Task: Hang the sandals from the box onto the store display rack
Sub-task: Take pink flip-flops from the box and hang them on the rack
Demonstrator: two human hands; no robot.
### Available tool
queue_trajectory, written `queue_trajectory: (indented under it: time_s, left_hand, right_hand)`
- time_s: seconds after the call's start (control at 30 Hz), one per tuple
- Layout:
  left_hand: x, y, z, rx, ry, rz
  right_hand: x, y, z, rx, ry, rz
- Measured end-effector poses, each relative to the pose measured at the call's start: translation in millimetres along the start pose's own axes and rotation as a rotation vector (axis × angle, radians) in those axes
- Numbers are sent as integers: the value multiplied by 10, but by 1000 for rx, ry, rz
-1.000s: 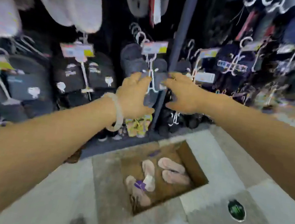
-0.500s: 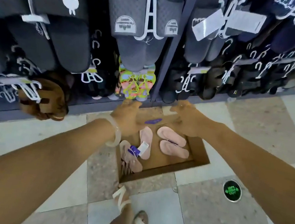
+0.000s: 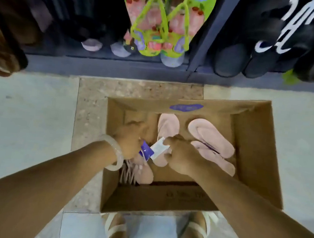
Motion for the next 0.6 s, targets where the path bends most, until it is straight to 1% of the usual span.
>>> queue_trajectory:
  time_s: [0.07, 0.13, 0.2, 0.3, 0.37, 0.43, 0.5, 0.6]
  left_hand:
    - [-403, 246, -146, 47, -56, 35]
    - [-771, 366, -237, 154, -63, 77]
    - [-1080, 419, -291, 246, -43, 145]
    - [-1401, 504, -316, 236, 51, 246]
    - [-1543, 574, -282, 209, 112, 230]
    - [-1689, 621, -233, 121, 159, 203]
    - [-1820, 598, -187, 66, 170, 209]
    - [-1898, 561, -165, 126, 139, 253]
  right_hand:
    - [-388, 555, 158, -10, -61, -109]
    - [-741, 978, 257, -14, -147, -183]
    - [-1086, 1291, 330, -29, -211, -209]
    - [-1578, 1644, 412, -2, -234, -214]
    - [-1864, 1793, 440, 34, -278, -183]
    - [-2077, 1882, 448, 35, -299, -149]
    - [-2208, 1939, 425, 48, -369, -156]
    - [-2182, 1905, 406, 71, -458, -183]
Point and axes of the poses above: each hand's wrist, its own x-axis away from the middle knuckle, its own y-axis out of the palm, z = x × y, the point moved 4 cm from there along -x, towards the middle knuckle, and after that the axes turned 13 degrees about -y, right-handed, at the moved point
